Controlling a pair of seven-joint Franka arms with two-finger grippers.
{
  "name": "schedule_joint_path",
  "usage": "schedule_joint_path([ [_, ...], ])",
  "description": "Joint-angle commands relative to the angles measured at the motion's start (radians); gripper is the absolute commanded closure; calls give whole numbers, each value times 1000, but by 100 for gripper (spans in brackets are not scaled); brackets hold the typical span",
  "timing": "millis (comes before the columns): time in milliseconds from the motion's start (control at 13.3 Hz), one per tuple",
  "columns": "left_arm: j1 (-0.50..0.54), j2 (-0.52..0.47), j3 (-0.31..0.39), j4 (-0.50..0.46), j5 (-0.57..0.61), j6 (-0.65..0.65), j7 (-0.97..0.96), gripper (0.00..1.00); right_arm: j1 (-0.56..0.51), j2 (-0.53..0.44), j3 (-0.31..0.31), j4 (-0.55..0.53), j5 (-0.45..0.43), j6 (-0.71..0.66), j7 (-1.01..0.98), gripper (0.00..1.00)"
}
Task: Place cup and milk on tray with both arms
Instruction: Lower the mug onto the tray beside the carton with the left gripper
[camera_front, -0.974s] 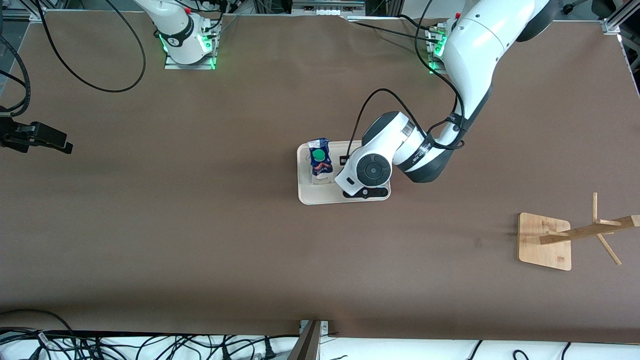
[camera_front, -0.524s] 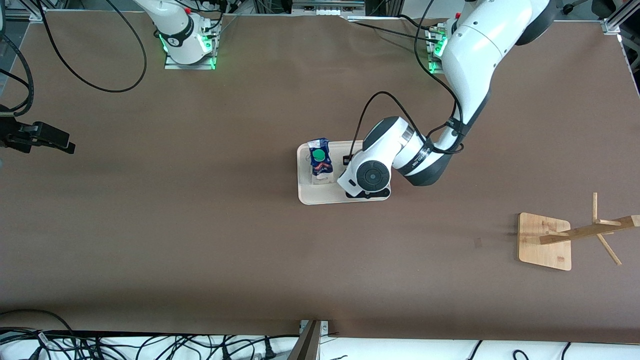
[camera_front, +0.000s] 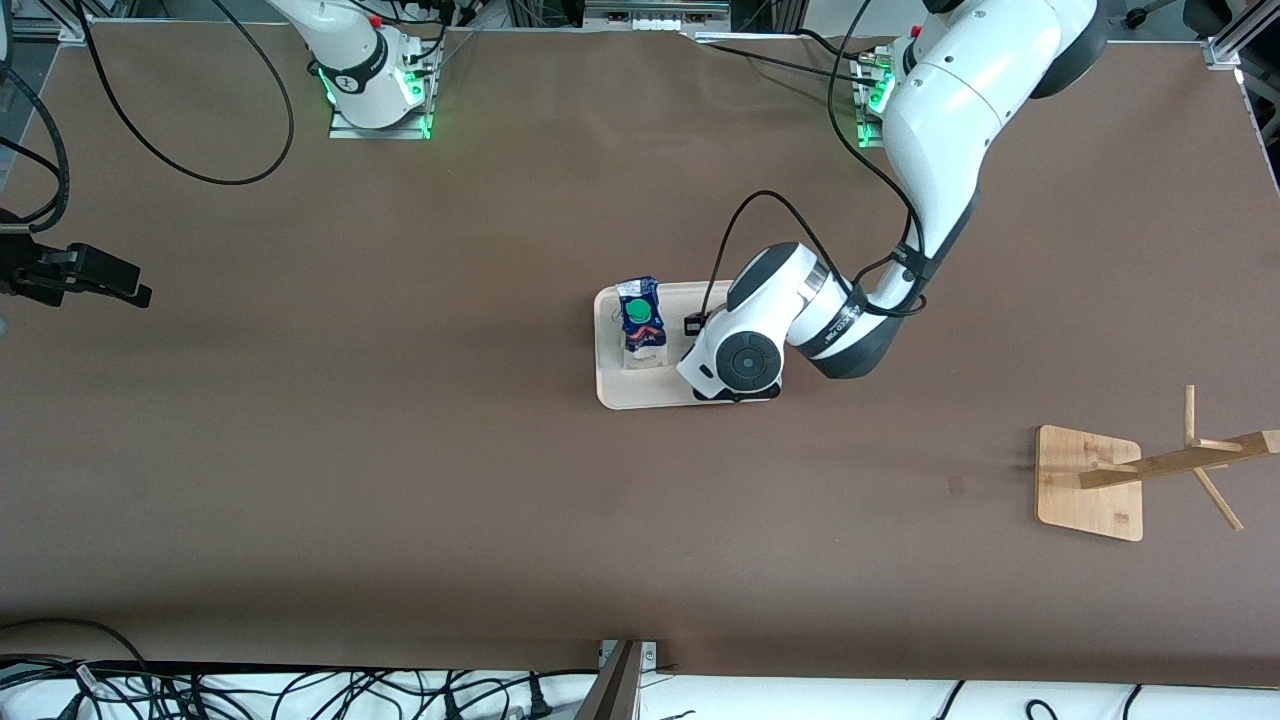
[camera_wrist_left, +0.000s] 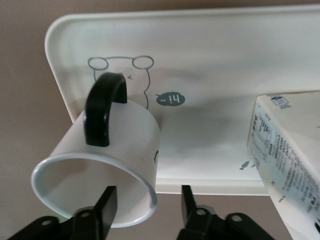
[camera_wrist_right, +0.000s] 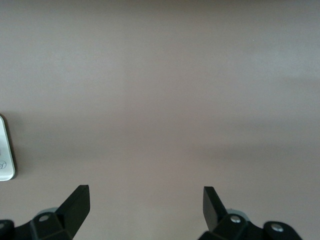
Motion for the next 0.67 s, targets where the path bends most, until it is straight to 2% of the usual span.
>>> schedule_joint_path([
  [0, 58, -72, -13, 26, 15, -74, 29, 0, 23, -11, 5, -6, -49, 4, 2, 0],
  [75, 76, -104, -13, 57, 15, -88, 29, 0, 25, -11, 7, -8, -53, 4, 2, 0],
  [375, 108, -204, 3, 62, 31, -92, 28, 0, 23, -8, 4, -8, -56, 5, 1, 0],
  [599, 135, -316, 47, 5, 25, -82, 57, 0, 25, -6, 5, -8, -72, 7, 1, 0],
])
